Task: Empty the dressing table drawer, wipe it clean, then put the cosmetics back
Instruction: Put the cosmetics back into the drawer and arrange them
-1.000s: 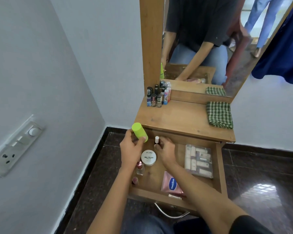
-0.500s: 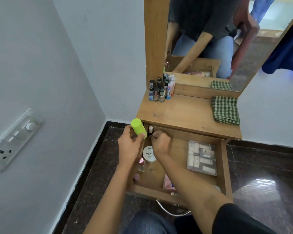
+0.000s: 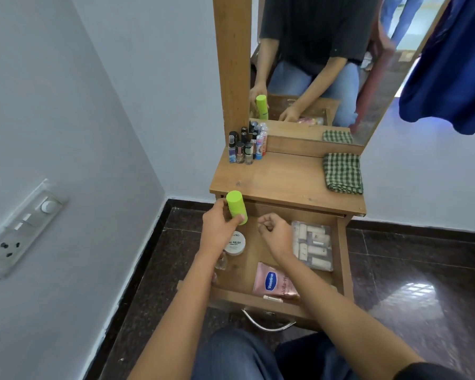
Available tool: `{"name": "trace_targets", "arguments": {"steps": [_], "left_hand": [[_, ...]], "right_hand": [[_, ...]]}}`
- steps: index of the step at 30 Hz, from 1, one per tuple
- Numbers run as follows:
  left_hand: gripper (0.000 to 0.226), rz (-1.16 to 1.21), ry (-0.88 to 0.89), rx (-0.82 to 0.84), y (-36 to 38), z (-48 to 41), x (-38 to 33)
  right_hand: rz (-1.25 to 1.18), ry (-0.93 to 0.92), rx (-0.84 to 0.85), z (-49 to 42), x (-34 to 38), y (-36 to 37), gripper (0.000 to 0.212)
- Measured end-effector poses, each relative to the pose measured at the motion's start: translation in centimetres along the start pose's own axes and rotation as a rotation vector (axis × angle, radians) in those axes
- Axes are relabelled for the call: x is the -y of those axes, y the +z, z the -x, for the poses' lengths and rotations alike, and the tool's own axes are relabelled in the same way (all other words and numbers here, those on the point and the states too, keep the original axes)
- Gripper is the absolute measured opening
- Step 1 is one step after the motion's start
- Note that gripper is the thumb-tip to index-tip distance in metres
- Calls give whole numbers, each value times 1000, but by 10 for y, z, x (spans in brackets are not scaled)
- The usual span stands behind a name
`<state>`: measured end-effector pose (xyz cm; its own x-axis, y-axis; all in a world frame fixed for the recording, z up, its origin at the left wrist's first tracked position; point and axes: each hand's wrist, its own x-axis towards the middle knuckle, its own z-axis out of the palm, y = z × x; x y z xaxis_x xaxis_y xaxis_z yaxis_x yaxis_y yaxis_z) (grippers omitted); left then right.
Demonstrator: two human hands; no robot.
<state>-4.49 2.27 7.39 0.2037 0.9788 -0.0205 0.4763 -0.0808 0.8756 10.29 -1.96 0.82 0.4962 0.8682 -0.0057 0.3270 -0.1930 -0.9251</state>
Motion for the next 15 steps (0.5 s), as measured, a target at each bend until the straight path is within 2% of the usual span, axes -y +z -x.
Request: {"name": "trace_targets", "arguments": {"steps": [4, 8, 11, 15], "left_hand": [[41, -47, 32, 118, 19, 4, -15], [44, -38, 35, 256, 40, 12, -24], [51, 20, -2, 316, 55, 15, -20], [47, 98, -73, 277, 67, 17, -17]], "right_hand": [[-67, 13, -5, 9, -9, -36, 22], [-128, -58, 240, 10, -13, -57, 46], [-152, -75, 295, 9, -17, -65, 42], [-125, -38, 227, 9, -22, -67, 35]]}}
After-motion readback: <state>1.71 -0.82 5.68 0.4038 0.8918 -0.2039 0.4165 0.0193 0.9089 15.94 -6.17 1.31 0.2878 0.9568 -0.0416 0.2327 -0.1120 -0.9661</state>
